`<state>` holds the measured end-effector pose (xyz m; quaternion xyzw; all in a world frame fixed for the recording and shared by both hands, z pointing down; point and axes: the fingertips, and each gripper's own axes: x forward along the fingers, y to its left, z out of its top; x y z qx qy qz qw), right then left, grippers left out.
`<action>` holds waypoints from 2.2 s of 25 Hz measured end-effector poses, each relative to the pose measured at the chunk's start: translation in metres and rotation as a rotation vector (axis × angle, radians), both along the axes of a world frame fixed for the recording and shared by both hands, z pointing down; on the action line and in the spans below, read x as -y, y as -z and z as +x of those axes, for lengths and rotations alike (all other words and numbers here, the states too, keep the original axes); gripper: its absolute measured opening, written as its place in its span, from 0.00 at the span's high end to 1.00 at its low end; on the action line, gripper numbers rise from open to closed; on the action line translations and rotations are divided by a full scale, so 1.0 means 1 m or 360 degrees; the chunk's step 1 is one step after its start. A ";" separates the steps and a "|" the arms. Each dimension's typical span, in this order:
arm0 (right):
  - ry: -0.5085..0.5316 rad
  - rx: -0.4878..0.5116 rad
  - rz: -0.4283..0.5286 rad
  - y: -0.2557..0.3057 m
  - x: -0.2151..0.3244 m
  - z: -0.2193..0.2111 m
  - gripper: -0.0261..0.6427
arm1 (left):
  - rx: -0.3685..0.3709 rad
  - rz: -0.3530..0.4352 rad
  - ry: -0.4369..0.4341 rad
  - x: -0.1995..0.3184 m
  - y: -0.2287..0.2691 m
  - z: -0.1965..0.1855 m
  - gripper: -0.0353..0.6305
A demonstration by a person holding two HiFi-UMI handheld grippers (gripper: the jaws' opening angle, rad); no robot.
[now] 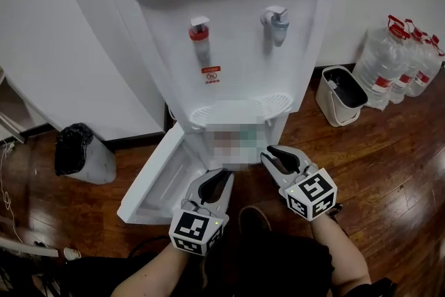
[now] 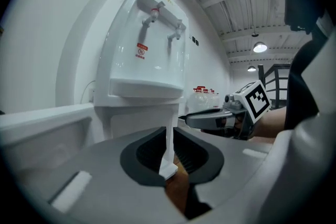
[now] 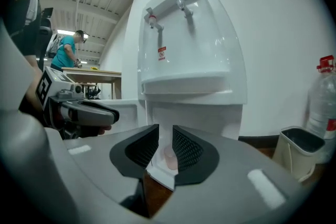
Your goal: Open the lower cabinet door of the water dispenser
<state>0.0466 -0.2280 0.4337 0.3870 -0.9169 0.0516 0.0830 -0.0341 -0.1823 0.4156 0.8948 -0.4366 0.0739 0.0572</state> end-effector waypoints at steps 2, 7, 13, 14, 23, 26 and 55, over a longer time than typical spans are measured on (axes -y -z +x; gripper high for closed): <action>-0.0020 -0.0036 -0.0027 -0.016 0.001 0.003 0.80 | 0.0009 -0.0020 -0.0033 -0.002 -0.011 0.005 0.91; -0.0097 -0.0026 -0.0085 -0.051 0.005 0.010 0.73 | 0.0044 -0.0115 -0.0033 0.003 -0.046 0.011 0.90; -0.0232 -0.0050 -0.0151 -0.099 0.011 0.017 0.67 | 0.0064 -0.0153 0.0020 0.018 -0.070 0.014 0.85; -0.0246 -0.0038 -0.0167 -0.104 0.013 0.017 0.66 | 0.0071 -0.0173 0.0043 0.022 -0.076 0.012 0.85; -0.0402 0.0085 -0.0241 -0.121 0.048 0.013 0.60 | 0.0238 -0.0172 0.0097 0.039 -0.101 0.001 0.85; -0.0421 0.0074 -0.0250 -0.125 0.055 0.009 0.58 | 0.0299 -0.0176 0.0091 0.041 -0.111 -0.002 0.85; -0.0454 -0.0091 -0.0438 -0.225 0.113 -0.017 0.48 | 0.0360 -0.0358 0.0131 0.082 -0.164 -0.026 0.85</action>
